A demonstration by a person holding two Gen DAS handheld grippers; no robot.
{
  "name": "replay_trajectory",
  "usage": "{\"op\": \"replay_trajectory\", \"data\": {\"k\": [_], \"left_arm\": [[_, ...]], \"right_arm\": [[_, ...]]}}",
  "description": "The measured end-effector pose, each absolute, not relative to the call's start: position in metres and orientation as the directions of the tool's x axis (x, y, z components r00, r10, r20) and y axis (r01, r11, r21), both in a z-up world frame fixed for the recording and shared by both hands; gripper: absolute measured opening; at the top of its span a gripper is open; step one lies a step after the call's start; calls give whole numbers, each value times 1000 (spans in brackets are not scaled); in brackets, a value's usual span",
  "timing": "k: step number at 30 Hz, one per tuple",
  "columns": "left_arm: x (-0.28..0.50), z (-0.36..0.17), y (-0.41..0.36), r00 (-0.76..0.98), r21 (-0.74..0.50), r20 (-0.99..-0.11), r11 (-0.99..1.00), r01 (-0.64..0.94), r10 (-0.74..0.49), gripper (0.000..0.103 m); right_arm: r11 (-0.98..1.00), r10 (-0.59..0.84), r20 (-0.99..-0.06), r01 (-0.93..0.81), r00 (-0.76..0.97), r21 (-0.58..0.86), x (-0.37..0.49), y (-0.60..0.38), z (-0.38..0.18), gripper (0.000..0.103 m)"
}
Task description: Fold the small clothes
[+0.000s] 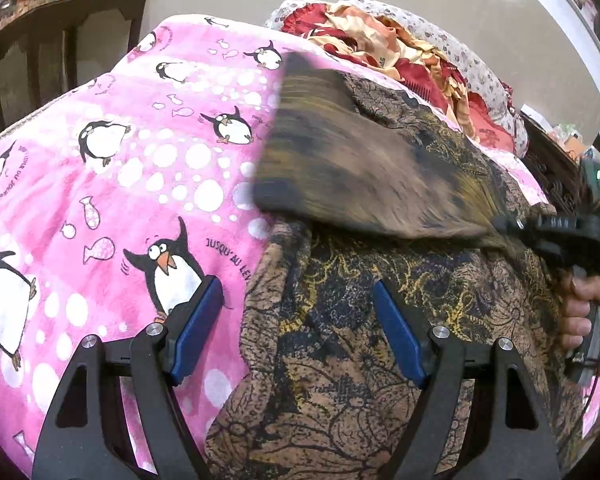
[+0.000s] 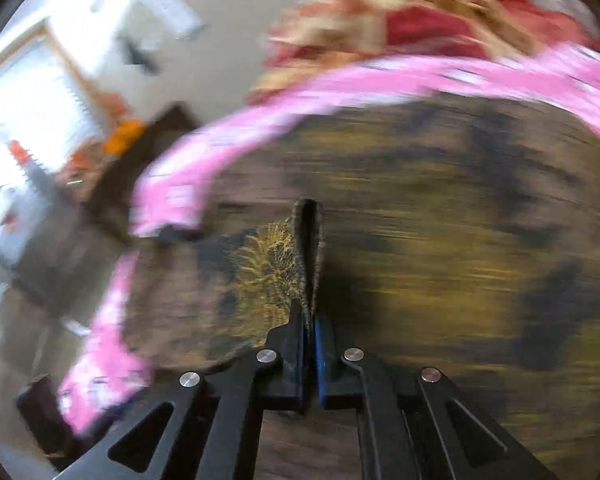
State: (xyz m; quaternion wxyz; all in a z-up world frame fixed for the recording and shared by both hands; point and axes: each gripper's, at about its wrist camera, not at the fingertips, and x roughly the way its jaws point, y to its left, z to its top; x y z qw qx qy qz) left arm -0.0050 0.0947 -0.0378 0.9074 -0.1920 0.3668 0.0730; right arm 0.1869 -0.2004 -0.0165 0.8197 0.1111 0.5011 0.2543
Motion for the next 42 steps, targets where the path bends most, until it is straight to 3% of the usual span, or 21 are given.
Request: {"op": "replay_trajectory", "data": {"k": [7,11,16,23,25,29,30,34,37,39,40,42], "left_arm": [[-5,-38,94,720,-293,-694,916,-275,-6,78],[-5,-39,95,719,-291,-695,917,-275,-5,78],[-5,-39,95,717,-287,-697,917,-276,-2,78],[-1,-37,92,693,-261,-721,921,-288,12,78],[7,-30,91,658,-239,-753,926,-291,13,78],[29,10,92,716,-228,-697,937,-264,32,78],[38,21,90,736,-231,-677,940,-251,30,78],[95,39,70,774,-267,-626,959,-97,-96,77],[139,11,67,679,-152,-735,975,-165,0,47],[151,-24,86,556,-60,-823,958,-281,112,47],[145,-28,96,586,-103,-805,952,-288,90,54],[137,-25,101,588,-92,-802,952,-291,102,55]], "right_arm": [[959,275,-880,-178,387,221,199,-292,-10,3],[979,186,-900,-149,393,137,195,-316,0,3],[993,105,-904,-99,415,70,193,-322,7,3],[992,104,-915,-111,391,65,204,-302,-9,4],[990,113,-906,-126,408,67,204,-300,-3,9],[986,132,-845,-159,519,56,187,-302,32,50],[984,135,-813,-172,567,44,180,-303,44,54],[966,235,-721,-241,652,97,157,-297,70,54],[947,299,-719,-289,628,142,146,-287,59,54],[939,321,-747,-297,582,171,149,-280,40,54],[938,320,-769,-297,553,177,152,-277,25,54],[939,316,-814,-286,488,193,156,-276,0,54]]}}
